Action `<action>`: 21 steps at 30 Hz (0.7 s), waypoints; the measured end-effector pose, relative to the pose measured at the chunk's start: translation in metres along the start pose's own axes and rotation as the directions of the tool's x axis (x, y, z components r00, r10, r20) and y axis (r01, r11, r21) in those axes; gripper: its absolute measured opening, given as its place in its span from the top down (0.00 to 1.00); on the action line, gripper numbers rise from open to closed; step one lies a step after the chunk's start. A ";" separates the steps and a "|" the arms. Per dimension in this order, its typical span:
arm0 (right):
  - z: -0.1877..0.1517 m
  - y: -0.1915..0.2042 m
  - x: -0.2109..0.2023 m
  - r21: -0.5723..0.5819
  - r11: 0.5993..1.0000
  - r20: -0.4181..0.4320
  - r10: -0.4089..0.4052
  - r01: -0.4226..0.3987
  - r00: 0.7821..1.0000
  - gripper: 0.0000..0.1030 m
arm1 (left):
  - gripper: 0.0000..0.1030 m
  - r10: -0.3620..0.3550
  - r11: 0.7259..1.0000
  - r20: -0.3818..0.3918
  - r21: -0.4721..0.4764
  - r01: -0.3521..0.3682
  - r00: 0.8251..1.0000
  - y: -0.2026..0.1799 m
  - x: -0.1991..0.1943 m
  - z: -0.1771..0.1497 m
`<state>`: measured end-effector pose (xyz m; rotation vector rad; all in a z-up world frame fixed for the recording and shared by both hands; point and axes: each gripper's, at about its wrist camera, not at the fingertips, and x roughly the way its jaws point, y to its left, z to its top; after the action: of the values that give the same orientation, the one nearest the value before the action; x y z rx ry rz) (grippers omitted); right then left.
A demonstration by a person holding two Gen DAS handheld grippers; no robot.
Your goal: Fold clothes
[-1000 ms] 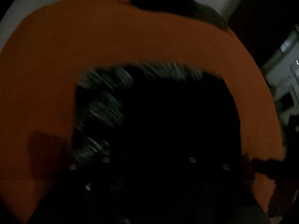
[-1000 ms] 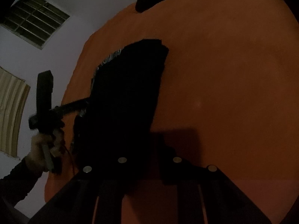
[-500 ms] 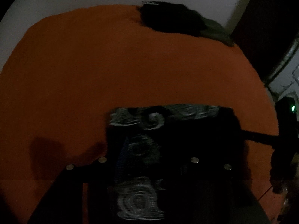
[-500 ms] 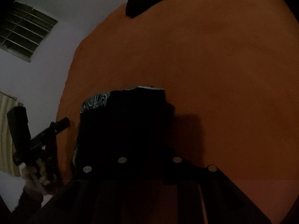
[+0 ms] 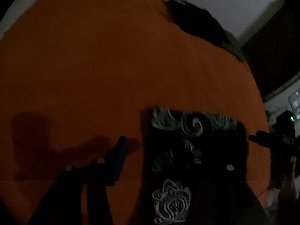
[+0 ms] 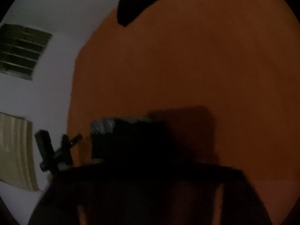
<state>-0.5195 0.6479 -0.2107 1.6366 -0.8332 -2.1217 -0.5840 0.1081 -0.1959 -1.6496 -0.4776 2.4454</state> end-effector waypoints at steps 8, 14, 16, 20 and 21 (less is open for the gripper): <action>0.009 0.028 0.051 -0.041 0.997 -0.068 -0.069 0.066 0.995 0.74 | 0.51 -0.060 0.998 -0.029 0.005 0.060 0.998 -0.038 0.035 0.004; 0.036 0.015 0.048 0.056 0.997 0.039 0.059 -0.062 0.997 0.75 | 0.51 -0.120 0.989 0.063 -0.082 0.125 0.991 -0.041 0.040 0.035; 0.040 0.012 0.051 0.053 0.996 0.051 0.069 -0.072 0.996 0.75 | 0.51 -0.094 0.991 0.068 -0.086 0.100 0.993 -0.045 0.039 0.035; 0.041 0.015 0.038 0.059 0.994 0.068 0.091 -0.095 0.994 0.75 | 0.51 -0.038 0.996 0.081 -0.073 0.044 0.996 -0.054 0.019 0.020; 0.042 0.016 0.034 0.060 0.993 0.069 0.095 -0.099 0.993 0.74 | 0.51 -0.022 0.998 0.085 -0.053 0.026 0.996 -0.058 0.010 0.013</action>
<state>-0.5703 0.6253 -0.2197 1.5303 -0.9903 -2.1123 -0.6025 0.1630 -0.1808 -1.5557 -0.5772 2.5138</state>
